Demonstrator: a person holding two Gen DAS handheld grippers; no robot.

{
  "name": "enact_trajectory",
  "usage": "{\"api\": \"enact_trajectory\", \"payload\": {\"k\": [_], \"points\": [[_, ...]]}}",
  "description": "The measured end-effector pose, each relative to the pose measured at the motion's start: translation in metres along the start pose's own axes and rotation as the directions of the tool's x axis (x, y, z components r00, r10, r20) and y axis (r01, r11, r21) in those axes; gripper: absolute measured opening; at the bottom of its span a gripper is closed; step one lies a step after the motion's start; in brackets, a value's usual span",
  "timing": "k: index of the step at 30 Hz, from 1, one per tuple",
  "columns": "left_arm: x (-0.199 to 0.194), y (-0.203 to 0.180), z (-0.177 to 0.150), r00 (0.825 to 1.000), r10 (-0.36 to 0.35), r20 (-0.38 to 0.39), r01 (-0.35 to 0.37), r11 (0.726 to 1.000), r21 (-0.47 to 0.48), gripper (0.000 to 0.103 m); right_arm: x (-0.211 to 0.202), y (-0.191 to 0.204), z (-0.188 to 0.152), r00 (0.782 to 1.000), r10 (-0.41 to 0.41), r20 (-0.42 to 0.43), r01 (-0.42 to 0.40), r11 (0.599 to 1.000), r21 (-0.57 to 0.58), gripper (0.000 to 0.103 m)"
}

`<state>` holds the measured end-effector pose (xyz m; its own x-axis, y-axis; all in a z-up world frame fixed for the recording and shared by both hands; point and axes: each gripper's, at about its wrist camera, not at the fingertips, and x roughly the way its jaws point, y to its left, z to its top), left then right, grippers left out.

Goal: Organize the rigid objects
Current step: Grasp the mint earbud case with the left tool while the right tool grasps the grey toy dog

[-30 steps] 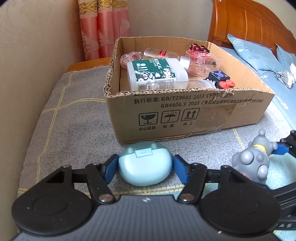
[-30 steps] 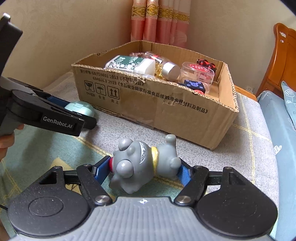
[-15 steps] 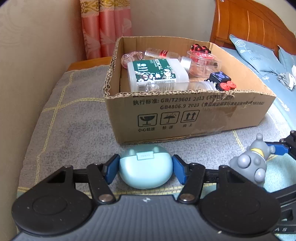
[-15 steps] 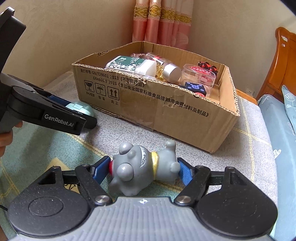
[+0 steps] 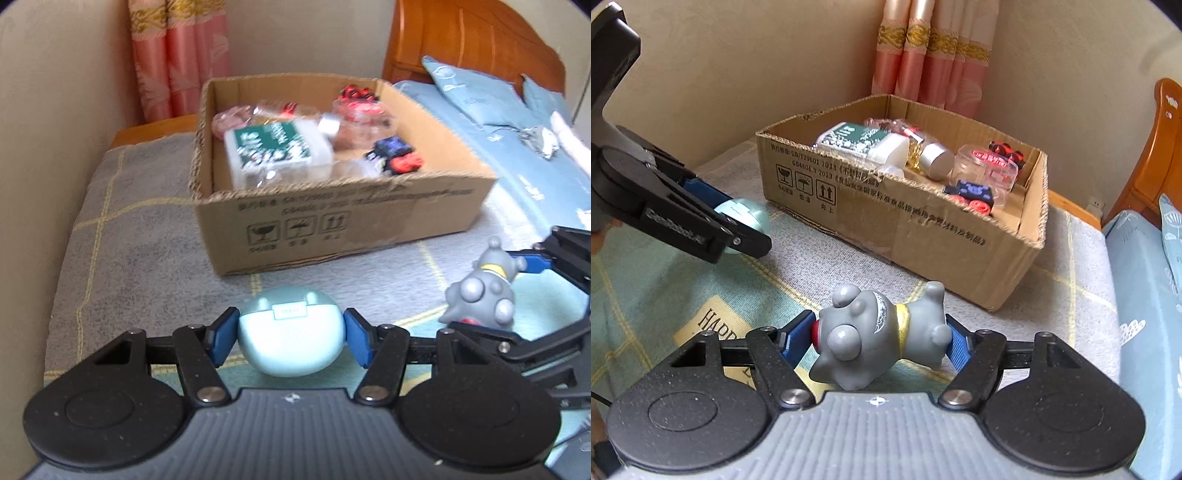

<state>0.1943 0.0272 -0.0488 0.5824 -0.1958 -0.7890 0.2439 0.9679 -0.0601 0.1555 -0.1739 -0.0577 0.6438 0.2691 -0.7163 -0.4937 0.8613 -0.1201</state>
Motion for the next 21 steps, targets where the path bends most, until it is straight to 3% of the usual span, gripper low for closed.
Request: {"api": "enact_trajectory", "payload": {"k": [12,21], "points": [[-0.045,-0.033,0.044,0.991,-0.097,0.096,0.082,0.985,0.152,0.061,-0.043,-0.024,0.014,0.999,0.031,0.043,-0.028,0.997,-0.071,0.076],[-0.028,-0.064,0.100,0.980,-0.135,0.143,0.095,0.961,0.260,0.061,-0.057,-0.041,0.036,0.994,-0.017,0.113,0.027,0.996,-0.086,0.076]]}}
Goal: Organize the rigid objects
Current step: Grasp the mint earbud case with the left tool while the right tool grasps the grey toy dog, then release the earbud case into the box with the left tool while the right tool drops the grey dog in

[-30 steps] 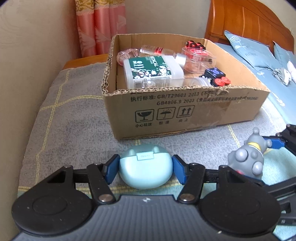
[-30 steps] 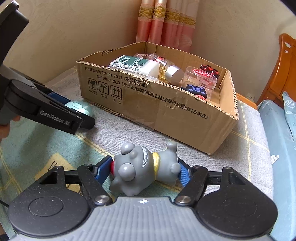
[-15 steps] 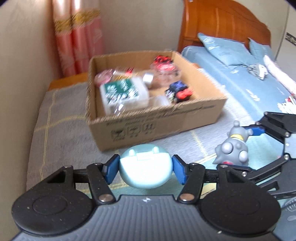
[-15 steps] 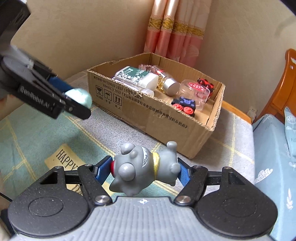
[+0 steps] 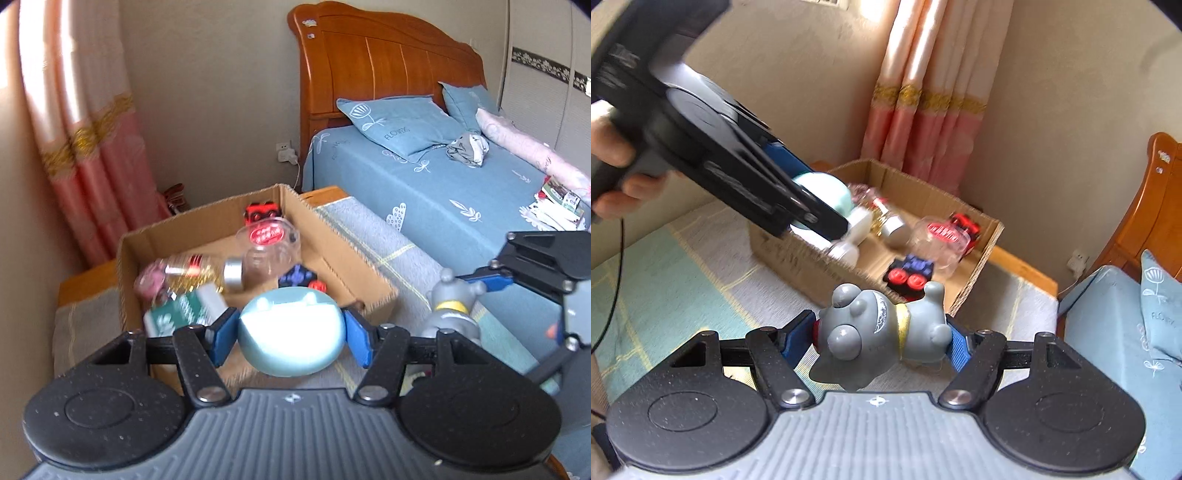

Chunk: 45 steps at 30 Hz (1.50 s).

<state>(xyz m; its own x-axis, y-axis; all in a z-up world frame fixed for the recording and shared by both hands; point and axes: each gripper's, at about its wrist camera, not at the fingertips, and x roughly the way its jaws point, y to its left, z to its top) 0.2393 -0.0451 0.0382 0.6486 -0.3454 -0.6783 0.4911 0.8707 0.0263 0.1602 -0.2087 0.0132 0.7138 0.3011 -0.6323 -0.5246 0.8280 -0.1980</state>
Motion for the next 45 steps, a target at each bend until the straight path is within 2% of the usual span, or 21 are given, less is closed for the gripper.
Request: {"api": "enact_trajectory", "payload": {"k": [3,8,12,13,14,16,17,24,29,34,41,45], "points": [[0.023,-0.003,0.010,1.000,-0.013,-0.017,0.013,1.000,0.002,0.061,0.001,-0.005,0.003,1.000,-0.020,0.008,0.020,1.000,0.007,0.076],[0.048,-0.005,0.008,0.998,-0.035,-0.042,0.034,0.999,-0.033,0.061,0.001,-0.017,0.004,0.999,-0.043,0.007,0.043,0.999,0.026,0.076],[0.058,-0.003,0.003,0.999,-0.027,-0.043,0.025,0.999,-0.047,0.061,0.002,-0.022,0.005,0.999,-0.051,-0.004,0.051,0.998,0.026,0.076],[0.057,-0.002,0.002,0.999,-0.021,-0.037,0.020,0.999,-0.048,0.067,0.001,-0.021,0.005,0.999,-0.052,-0.005,0.053,0.998,0.023,0.076],[0.054,0.000,0.002,0.999,-0.019,-0.038,0.017,0.998,-0.053,0.082,0.000,-0.021,0.005,0.999,-0.053,-0.006,0.053,0.998,0.022,0.076],[0.043,0.003,-0.001,1.000,-0.009,-0.005,0.008,0.997,-0.073,0.098,0.001,-0.022,0.007,0.999,-0.050,-0.008,0.050,0.999,0.021,0.076],[0.037,0.004,-0.003,1.000,0.003,0.016,-0.002,0.997,-0.076,0.100,0.003,-0.023,0.007,0.999,-0.048,-0.009,0.048,0.999,0.023,0.076],[0.009,0.015,-0.026,0.991,0.128,0.023,-0.125,0.986,-0.111,0.102,0.008,-0.029,0.019,1.000,-0.024,-0.008,0.024,0.998,0.050,0.076],[-0.009,0.027,-0.044,0.973,0.228,0.034,-0.221,0.964,-0.147,0.102,0.018,-0.032,0.035,1.000,-0.009,-0.012,0.010,0.997,0.076,0.076],[-0.021,0.041,-0.056,0.956,0.292,0.040,-0.280,0.942,-0.187,0.102,0.029,-0.032,0.060,1.000,0.003,-0.009,-0.002,0.997,0.073,0.076],[-0.030,0.053,-0.071,0.938,0.344,0.032,-0.330,0.919,-0.215,0.102,0.070,-0.038,0.102,0.999,0.017,-0.032,-0.014,0.996,0.089,0.076],[-0.035,0.060,-0.076,0.939,0.344,0.031,-0.326,0.912,-0.250,0.102,0.100,-0.044,0.123,0.997,0.028,-0.070,-0.020,0.993,0.114,0.076]]}}
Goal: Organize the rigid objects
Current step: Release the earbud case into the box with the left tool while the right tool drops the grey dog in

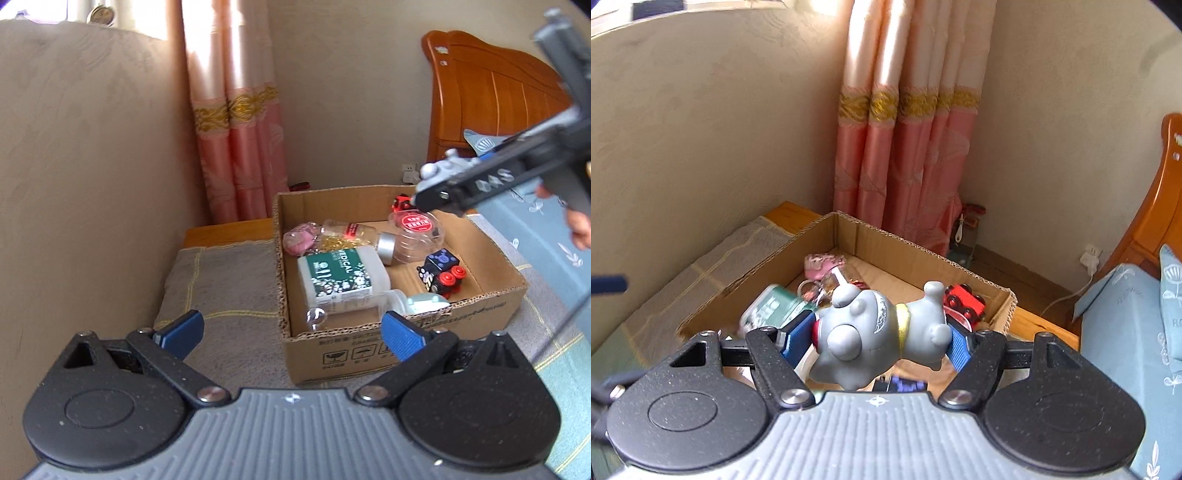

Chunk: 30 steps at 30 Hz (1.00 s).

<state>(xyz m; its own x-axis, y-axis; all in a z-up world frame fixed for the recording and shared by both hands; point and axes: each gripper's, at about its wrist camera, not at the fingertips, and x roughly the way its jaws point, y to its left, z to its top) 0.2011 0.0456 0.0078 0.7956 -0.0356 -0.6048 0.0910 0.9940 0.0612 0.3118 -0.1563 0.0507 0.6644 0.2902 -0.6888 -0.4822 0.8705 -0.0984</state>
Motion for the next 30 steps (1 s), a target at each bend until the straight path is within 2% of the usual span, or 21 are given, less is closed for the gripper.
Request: {"api": "enact_trajectory", "payload": {"k": [5,10,12,13,14,22,30], "points": [[-0.001,0.007,-0.002,1.000,0.010,-0.005,-0.010,1.000,-0.016,0.102,0.035,-0.006,0.012,0.996,0.018,-0.091,-0.014,0.999,0.044,0.076],[0.000,0.010,-0.002,1.000,0.017,0.000,-0.017,1.000,-0.017,0.102,0.047,0.001,0.002,0.987,0.020,-0.160,-0.017,1.000,0.017,0.078],[0.000,0.010,-0.002,1.000,0.018,0.001,-0.018,1.000,-0.016,0.102,0.045,0.004,-0.001,0.989,0.011,-0.150,-0.011,1.000,0.006,0.089],[0.000,0.010,-0.002,1.000,0.018,0.001,-0.018,1.000,-0.014,0.102,0.043,0.005,-0.002,0.990,0.001,-0.139,-0.001,1.000,0.000,0.099],[-0.001,0.010,-0.003,1.000,0.019,0.003,-0.019,1.000,-0.012,0.102,0.040,0.006,-0.002,0.992,-0.004,-0.129,0.004,1.000,-0.007,0.103],[-0.009,0.003,-0.002,0.999,0.028,0.016,-0.028,1.000,0.003,0.102,0.029,0.007,0.000,0.993,-0.020,-0.118,0.019,1.000,-0.010,0.103],[-0.019,0.002,0.002,0.999,0.031,0.025,-0.031,0.999,-0.014,0.102,0.009,0.018,-0.013,0.990,-0.045,-0.137,0.046,0.999,0.002,0.103]]}}
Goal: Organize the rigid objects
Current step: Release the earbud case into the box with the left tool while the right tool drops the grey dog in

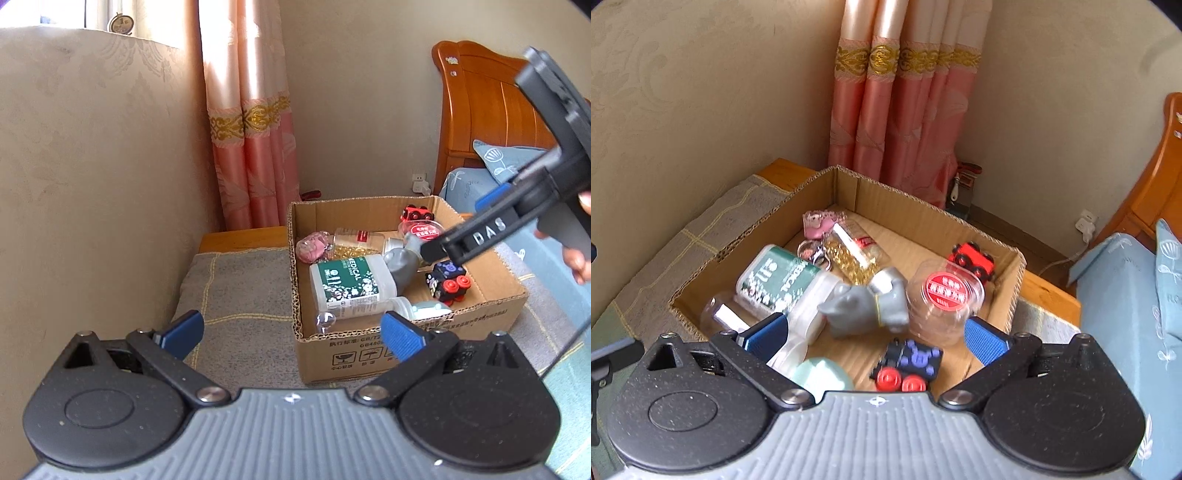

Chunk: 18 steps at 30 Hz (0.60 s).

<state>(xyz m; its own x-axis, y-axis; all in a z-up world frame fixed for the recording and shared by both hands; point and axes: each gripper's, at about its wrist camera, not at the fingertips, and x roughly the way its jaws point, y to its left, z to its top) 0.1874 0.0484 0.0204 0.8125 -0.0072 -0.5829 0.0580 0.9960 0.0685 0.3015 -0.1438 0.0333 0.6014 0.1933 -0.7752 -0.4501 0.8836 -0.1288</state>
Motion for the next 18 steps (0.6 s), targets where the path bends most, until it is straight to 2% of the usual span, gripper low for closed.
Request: {"api": "enact_trajectory", "payload": {"k": [3,7,13,18], "points": [[-0.003,-0.003,0.001,1.000,0.021,-0.015,-0.021,1.000,0.002,0.102,-0.017,0.006,-0.012,0.998,-0.057,0.000,0.057,0.998,0.022,0.103],[-0.003,-0.007,0.002,0.996,0.026,-0.090,-0.028,0.999,-0.018,0.102,-0.045,0.015,-0.037,0.991,-0.130,0.031,0.128,0.989,0.068,0.103],[-0.006,-0.020,-0.004,0.989,0.048,-0.140,-0.050,0.999,-0.012,0.102,-0.073,0.022,-0.087,0.987,-0.156,0.040,0.142,0.961,0.236,0.103],[-0.017,-0.032,-0.010,0.986,0.051,-0.157,-0.050,0.999,0.005,0.102,-0.085,0.034,-0.116,0.989,-0.143,0.026,0.128,0.942,0.310,0.103]]}}
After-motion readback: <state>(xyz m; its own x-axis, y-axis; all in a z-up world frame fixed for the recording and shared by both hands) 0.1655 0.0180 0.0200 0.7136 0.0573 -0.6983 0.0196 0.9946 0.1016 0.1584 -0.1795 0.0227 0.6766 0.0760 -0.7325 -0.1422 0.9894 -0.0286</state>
